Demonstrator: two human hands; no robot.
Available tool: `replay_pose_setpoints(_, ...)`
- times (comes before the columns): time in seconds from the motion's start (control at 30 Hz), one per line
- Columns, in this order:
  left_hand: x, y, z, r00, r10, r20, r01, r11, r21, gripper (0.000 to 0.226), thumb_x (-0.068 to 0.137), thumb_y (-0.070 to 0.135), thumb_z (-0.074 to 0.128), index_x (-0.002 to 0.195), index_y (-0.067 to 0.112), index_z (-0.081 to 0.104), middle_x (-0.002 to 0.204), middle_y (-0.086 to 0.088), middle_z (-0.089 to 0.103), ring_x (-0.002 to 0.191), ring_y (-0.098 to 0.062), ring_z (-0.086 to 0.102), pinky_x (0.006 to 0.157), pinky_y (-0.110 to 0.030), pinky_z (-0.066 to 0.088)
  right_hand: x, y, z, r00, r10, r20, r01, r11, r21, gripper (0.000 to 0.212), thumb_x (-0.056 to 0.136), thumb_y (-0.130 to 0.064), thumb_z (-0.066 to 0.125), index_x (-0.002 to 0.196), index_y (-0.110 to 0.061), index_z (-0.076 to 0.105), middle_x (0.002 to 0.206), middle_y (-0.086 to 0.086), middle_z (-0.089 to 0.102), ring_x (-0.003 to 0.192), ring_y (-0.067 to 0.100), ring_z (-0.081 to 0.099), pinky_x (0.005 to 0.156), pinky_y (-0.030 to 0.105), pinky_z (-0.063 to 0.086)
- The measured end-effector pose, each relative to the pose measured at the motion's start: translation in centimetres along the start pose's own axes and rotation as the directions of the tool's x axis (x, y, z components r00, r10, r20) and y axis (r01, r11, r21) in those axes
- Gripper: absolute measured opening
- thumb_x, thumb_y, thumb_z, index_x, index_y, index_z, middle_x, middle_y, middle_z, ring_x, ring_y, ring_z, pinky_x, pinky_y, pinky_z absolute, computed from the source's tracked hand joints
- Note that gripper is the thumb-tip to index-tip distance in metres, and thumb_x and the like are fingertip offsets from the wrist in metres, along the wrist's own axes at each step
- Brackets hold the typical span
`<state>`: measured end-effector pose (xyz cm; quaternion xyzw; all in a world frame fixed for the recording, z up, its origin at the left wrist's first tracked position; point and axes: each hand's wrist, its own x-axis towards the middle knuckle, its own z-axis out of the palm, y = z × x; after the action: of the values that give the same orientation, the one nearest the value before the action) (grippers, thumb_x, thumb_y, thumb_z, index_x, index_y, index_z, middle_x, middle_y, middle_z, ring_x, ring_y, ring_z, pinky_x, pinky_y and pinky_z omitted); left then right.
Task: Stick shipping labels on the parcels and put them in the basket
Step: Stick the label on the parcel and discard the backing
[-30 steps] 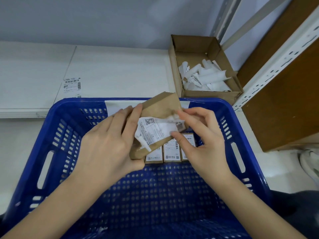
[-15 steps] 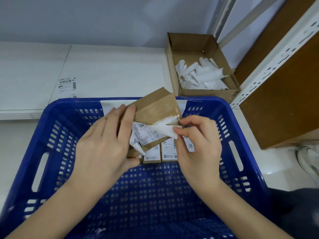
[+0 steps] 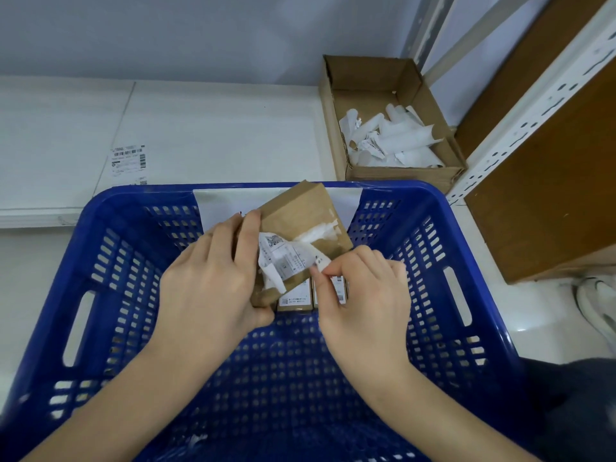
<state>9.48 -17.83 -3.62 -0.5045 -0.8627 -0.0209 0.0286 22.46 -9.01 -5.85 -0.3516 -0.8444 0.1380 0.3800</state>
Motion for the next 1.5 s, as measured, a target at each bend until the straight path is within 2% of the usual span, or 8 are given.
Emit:
replay_pose_setpoints(0.23,0.3,-0.1,0.1,0.993,-0.028,0.114,0.029,1.000,-0.008,0.120,0.017,0.047,0.094,0.120,-0.005,0.060,0.102,-0.019,0.068,0.073,-0.032,0.069,0.053,-0.031,0.051,-1.6,-2.2,-0.5,0.987,0.056,0.152,-0.073,0.992,0.105,0.011,0.081,-0.030,0.061,0.071,-0.026,0.060,0.070,-0.014,0.057,0.071,0.002,0.044,0.066,0.025,0.038)
replay_pose_setpoints(0.47,0.2,0.3,0.1,0.982,0.038,0.188,-0.019,0.995,-0.098,0.122,0.012,0.050,0.081,0.120,-0.003,0.061,0.084,-0.009,0.068,0.056,-0.024,0.065,0.041,-0.019,0.029,2.8,0.8,-2.5,0.862,0.305,0.405,-0.431,0.862,0.268,0.006,0.084,-0.028,0.067,0.086,-0.027,0.061,0.080,-0.010,0.062,0.077,0.003,0.058,0.073,0.021,0.048)
replay_pose_setpoints(0.6,0.0,0.3,0.2,0.983,0.046,0.176,-0.028,0.994,-0.107,0.128,0.010,0.054,0.080,0.122,-0.004,0.060,0.081,-0.007,0.068,0.057,-0.021,0.066,0.038,-0.020,0.030,4.5,2.2,-2.8,0.803,0.279,0.526,-0.498,0.799,0.336,0.038,0.082,-0.015,0.073,0.113,-0.025,0.055,0.075,-0.004,0.064,0.074,0.005,0.062,0.074,0.013,0.049)
replay_pose_setpoints(0.73,-0.3,0.0,0.1,0.988,0.028,0.150,-0.008,0.991,-0.135,0.113,0.012,0.047,0.083,0.110,-0.003,0.061,0.080,-0.006,0.067,0.058,-0.022,0.065,0.041,-0.021,0.034,4.3,2.3,-2.4,0.795,0.235,0.560,-0.410,0.888,0.210,0.012,0.079,-0.022,0.076,0.084,-0.022,0.065,0.092,-0.007,0.060,0.088,0.006,0.059,0.083,0.017,0.049)
replay_pose_setpoints(0.83,-0.2,0.2,0.0,0.989,0.041,0.141,-0.021,0.990,-0.140,0.106,0.012,0.046,0.082,0.106,0.000,0.063,0.080,-0.005,0.068,0.058,-0.021,0.065,0.041,-0.022,0.032,4.4,2.2,-2.4,0.822,0.225,0.522,-0.361,0.917,0.173,0.011,0.082,-0.021,0.072,0.077,-0.018,0.063,0.103,-0.006,0.053,0.096,0.005,0.055,0.089,0.023,0.050)
replay_pose_setpoints(1.07,0.1,0.2,0.7,0.976,0.056,0.212,-0.033,0.993,-0.111,0.118,0.006,0.056,0.079,0.110,0.002,0.067,0.087,-0.005,0.071,0.059,-0.021,0.067,0.039,-0.022,0.039,4.0,1.3,-3.0,0.693,0.248,0.676,-0.470,0.868,0.163,0.030,0.086,-0.016,0.068,0.061,-0.016,0.051,0.108,-0.013,0.055,0.107,0.007,0.056,0.097,0.035,0.048)
replay_pose_setpoints(1.23,0.3,0.1,0.5,0.972,0.052,0.230,-0.026,0.993,-0.115,0.120,0.006,0.055,0.081,0.112,0.002,0.066,0.087,-0.006,0.071,0.060,-0.022,0.067,0.040,-0.024,0.041,4.4,1.1,-3.3,0.660,0.300,0.689,-0.590,0.774,0.229,0.029,0.085,-0.012,0.068,0.062,-0.010,0.052,0.112,-0.012,0.059,0.112,0.011,0.057,0.097,0.029,0.046)
replay_pose_setpoints(1.5,0.3,0.3,0.7,0.980,0.050,0.194,-0.029,0.994,-0.110,0.119,0.008,0.054,0.080,0.113,0.001,0.065,0.082,-0.005,0.070,0.058,-0.022,0.066,0.044,-0.021,0.034,4.5,0.8,-3.7,0.608,0.337,0.719,-0.707,0.642,0.296,0.043,0.082,-0.007,0.069,0.048,-0.016,0.046,0.118,-0.007,0.063,0.113,0.015,0.058,0.096,0.036,0.048)
